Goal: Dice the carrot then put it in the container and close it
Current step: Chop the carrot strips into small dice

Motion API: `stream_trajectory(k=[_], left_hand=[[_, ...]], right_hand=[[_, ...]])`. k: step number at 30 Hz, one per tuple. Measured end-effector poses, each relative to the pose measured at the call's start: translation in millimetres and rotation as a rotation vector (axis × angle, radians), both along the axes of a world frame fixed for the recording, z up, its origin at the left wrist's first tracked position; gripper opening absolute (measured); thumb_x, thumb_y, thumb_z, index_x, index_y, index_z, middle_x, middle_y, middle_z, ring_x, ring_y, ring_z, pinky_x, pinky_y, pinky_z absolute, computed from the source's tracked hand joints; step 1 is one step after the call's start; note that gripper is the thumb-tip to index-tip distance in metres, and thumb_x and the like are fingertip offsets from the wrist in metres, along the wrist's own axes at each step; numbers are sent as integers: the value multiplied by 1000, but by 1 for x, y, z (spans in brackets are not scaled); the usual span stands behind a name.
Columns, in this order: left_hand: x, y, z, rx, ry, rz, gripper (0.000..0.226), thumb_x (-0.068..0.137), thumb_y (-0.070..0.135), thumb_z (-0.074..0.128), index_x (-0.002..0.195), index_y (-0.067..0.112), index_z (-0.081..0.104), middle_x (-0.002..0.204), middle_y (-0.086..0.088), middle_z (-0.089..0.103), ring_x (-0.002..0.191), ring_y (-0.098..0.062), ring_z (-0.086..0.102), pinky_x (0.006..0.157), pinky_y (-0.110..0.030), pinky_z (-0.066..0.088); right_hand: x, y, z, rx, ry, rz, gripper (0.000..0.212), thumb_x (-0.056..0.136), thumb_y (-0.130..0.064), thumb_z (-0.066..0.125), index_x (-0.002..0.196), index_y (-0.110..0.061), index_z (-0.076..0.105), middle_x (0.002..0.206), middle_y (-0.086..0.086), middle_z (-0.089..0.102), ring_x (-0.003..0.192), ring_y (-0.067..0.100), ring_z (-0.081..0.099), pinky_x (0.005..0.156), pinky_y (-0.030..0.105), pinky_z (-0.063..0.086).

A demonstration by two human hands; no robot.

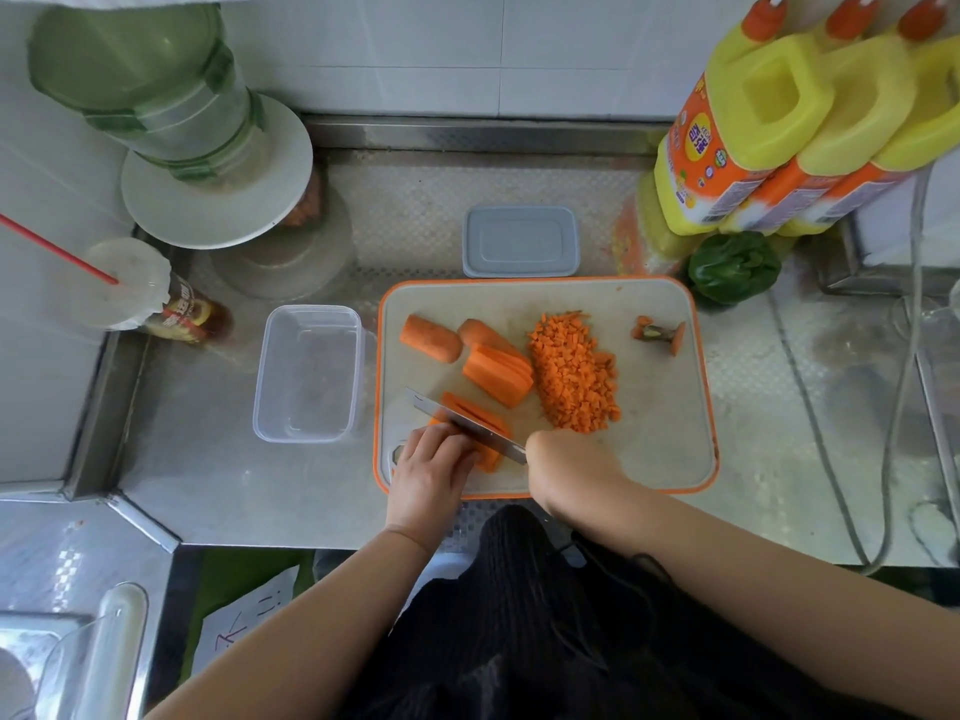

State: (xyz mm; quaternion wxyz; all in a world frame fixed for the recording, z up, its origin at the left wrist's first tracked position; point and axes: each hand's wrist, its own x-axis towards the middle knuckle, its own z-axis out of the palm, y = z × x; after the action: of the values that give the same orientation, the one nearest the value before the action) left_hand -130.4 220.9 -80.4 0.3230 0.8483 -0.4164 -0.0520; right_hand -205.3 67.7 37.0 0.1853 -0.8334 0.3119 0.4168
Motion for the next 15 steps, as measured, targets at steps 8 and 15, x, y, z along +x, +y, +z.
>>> stream_trajectory(k=[8,15], left_hand=[[-1,-2,1,-28,14,25,24,90,29,57,86,10,72,94,-3,65,91,-21,49,84,-25,37],[-1,0,1,-42,-15,13,25,91,27,57,86,8,73,93,-4,65,90,-20,50,83,-25,40]], right_hand=[[6,4,-4,-34,-19,22,21,82,13,52,81,-7,58,74,5,53,70,24,52,62,32,46],[-12,8,-24,-14,-130,39,35,87,7,49,62,-15,38,63,1,41,61,23,46,48,30,32]])
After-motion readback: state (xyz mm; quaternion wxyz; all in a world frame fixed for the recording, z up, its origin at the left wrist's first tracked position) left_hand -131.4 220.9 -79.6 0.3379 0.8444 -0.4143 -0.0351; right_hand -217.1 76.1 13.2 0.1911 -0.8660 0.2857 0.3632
